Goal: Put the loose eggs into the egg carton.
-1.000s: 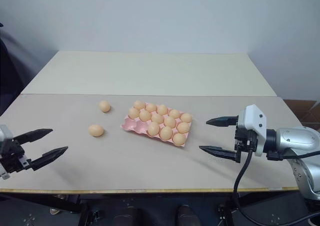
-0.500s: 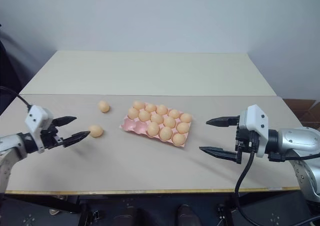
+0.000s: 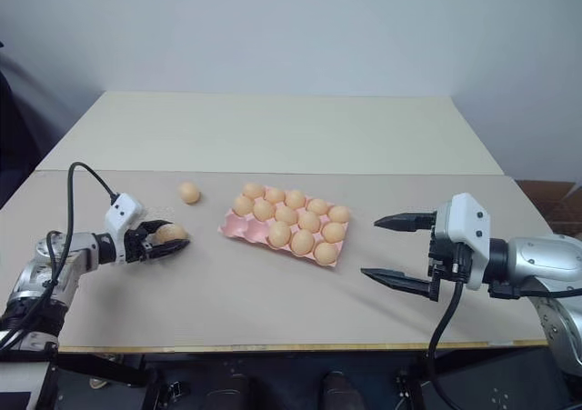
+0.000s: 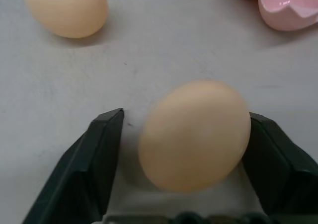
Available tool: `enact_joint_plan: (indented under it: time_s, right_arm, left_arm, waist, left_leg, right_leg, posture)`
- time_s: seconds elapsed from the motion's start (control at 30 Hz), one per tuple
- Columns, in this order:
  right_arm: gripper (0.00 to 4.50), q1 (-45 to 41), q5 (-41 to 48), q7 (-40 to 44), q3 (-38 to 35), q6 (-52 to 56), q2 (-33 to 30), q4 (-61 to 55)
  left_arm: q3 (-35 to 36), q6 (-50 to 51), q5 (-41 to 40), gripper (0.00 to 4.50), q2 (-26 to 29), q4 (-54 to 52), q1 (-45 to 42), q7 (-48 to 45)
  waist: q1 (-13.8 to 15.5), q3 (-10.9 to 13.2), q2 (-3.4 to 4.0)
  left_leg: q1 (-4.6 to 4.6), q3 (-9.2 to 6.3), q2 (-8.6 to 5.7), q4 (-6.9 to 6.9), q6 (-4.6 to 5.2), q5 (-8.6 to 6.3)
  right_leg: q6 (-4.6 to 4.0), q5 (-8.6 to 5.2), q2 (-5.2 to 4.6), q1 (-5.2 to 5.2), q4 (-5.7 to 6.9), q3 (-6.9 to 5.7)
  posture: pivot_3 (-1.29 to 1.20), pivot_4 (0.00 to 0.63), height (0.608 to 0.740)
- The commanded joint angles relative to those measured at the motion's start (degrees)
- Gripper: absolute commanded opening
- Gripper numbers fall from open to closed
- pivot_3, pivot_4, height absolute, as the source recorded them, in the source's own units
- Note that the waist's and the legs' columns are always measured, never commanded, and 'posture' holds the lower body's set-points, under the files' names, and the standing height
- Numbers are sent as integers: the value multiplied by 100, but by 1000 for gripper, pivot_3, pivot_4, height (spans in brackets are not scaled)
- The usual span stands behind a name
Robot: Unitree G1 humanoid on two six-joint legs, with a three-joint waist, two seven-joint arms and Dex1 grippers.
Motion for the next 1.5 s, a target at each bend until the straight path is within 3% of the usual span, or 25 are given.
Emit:
enact_joint_plan:
  time_s: [0.03, 0.1, 0.37, 0.57, 0.83, 1.03, 1.3, 1.5]
  right_arm:
    - [4500, -3, 141, -66, -258, 21, -50, -184]
    - [4500, 26, 141, -71, -281, 17, -50, -194]
    - [4500, -5, 106, -106, -220, -28, -32, -144]
    - [4500, -12, 85, -133, -197, -50, -12, -149]
    - [4500, 135, 97, -254, -309, -8, -1, -323]
    - [4500, 372, 160, -401, -462, 35, 11, -549]
    - [4500, 487, 192, -536, -514, 58, 47, -668]
    - [4500, 376, 183, -514, -427, 46, 38, -569]
  left_arm:
    - [18, -250, 59, 2614, -25, 171, -125, -110]
    - [72, -302, 50, 2076, -29, 143, -121, -86]
    - [410, -116, -505, 2076, 63, -971, 95, -479]
    - [70, 211, -801, 2076, -410, -1954, -93, -545]
    - [-688, 175, -285, 2076, -1460, -1731, -748, -18]
    - [-900, 168, -82, 2076, -1655, -1449, -973, -2]
    - [-901, 182, -38, 4482, -1487, -1590, -925, -140]
    - [-269, 431, -528, 4482, -887, -2321, -550, -341]
  waist:
    - [2, 0, 0]
    - [4, 0, 0]
    - [2, 0, 0]
    - [41, 0, -1]
    - [25, -2, -5]
    - [-30, -2, -5]
    - [-11, -2, -6]
    - [-37, -2, -5]
  left_leg:
    - [1, 0, 0, 0, 0, 0]
    - [2, -1, 1, 0, 0, 0]
    - [0, -1, 2, 1, 0, 0]
    - [4, -2, -4, 1, 0, 0]
    - [2, -12, -20, 9, 2, 2]
    - [4, -18, -24, 9, 4, 0]
    - [4, -20, -28, 10, 5, 1]
    - [2, -21, -26, 9, 5, 1]
  right_leg:
    - [0, 0, 0, 0, 0, 0]
    - [-1, 0, 0, 1, 2, -1]
    - [-1, 0, 0, 0, 3, -1]
    - [-1, 0, -4, 7, 2, -1]
    - [11, 7, -6, 14, 2, 6]
    - [13, 7, -5, 13, 3, 10]
    - [14, 8, -8, 14, 3, 10]
    - [14, 8, -7, 12, 2, 10]
  posture:
    - [0, 150, 740]
    - [0, 150, 740]
    - [0, 150, 740]
    - [0, 150, 740]
    - [0, 150, 740]
    - [0, 150, 740]
    - [0, 150, 740]
    - [0, 150, 740]
